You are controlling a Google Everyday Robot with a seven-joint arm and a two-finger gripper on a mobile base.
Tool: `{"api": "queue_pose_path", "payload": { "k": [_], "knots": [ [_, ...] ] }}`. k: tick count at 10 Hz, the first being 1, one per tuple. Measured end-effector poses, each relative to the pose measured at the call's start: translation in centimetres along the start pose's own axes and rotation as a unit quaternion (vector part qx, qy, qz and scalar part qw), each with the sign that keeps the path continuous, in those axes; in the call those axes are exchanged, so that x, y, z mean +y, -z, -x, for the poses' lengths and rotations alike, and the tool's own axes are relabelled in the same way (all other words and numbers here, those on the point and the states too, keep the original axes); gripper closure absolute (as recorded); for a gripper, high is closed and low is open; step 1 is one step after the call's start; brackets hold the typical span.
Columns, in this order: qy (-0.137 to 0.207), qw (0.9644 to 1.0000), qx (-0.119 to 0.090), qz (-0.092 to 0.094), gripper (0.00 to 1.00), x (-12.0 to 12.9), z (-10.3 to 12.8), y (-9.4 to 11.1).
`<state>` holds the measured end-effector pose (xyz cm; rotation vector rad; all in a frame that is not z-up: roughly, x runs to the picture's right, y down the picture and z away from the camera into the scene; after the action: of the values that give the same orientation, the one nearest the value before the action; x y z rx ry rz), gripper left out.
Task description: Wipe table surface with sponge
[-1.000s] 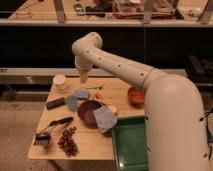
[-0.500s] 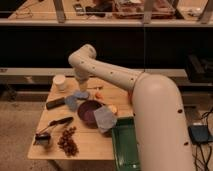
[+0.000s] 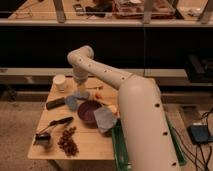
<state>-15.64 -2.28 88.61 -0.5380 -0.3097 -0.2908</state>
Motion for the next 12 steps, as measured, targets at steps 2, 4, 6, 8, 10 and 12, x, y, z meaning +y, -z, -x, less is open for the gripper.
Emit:
{"api": "queue_pose_path", "payload": {
  "k": [2,4,6,8,10,12],
  "knots": [
    [0.001,1.0000,0.000,0.000,0.35,0.1,0.0,0.0],
    [-0.007,1.0000,0.002,-0.005,0.35,0.0,-0.1,0.0],
    [-0.027,0.9994,0.008,-0.021,0.35,-1.3,-2.4,-0.6],
    [-0.030,0.9990,0.007,-0.032,0.35,-2.5,-3.0,-1.9],
    [-0.036,0.9990,0.005,-0.026,0.35,-2.8,-3.7,-3.4],
    [-0.037,0.9992,0.007,-0.016,0.35,-1.7,-3.7,-3.5]
  ]
}}
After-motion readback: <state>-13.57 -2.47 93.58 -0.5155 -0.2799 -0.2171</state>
